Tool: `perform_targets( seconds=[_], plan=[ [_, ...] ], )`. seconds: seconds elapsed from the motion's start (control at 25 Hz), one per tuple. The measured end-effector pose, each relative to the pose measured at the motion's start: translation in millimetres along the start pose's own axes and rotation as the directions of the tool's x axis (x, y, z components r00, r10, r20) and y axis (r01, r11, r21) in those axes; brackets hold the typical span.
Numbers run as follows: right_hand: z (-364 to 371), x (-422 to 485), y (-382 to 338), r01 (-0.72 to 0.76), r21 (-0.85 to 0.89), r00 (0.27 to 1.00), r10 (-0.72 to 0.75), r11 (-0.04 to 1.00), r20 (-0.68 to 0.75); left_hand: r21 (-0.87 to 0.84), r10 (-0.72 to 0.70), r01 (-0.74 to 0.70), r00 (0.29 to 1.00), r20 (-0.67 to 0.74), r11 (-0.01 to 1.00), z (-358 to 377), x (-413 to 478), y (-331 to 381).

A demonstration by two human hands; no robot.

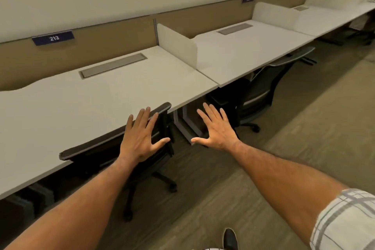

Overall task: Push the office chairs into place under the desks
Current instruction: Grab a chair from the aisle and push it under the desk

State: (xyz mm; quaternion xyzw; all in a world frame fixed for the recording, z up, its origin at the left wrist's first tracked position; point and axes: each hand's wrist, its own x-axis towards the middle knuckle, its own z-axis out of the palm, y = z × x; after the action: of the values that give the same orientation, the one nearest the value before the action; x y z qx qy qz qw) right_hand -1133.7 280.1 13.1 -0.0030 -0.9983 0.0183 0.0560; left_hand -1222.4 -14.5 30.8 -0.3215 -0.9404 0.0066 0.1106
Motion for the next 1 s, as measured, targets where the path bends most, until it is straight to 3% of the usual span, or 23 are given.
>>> perform_targets(
  seconds=[0.2, 0.56, 1.0],
  plan=[
    [-10.1, -64.4, 104.6, -0.124, 0.001, 0.992, 0.124, 0.992, -0.028, 0.016, 0.069, -0.069, 0.998, -0.003, 0.998, -3.3, 27.1, 71.9],
    [-11.2, -168.6, 319.8, -0.267, 0.015, 0.964, 0.266, 0.964, 0.026, -0.039, 0.091, -0.089, 0.994, 0.057, 0.995, 18.1, 97.3, 313.9],
    [-27.1, -147.3, 497.4, -0.291, 0.005, 0.957, 0.29, 0.957, 0.021, -0.039, 0.257, -0.254, 0.964, 0.073, 0.966, 45.1, 268.1, 484.2]
  ],
)
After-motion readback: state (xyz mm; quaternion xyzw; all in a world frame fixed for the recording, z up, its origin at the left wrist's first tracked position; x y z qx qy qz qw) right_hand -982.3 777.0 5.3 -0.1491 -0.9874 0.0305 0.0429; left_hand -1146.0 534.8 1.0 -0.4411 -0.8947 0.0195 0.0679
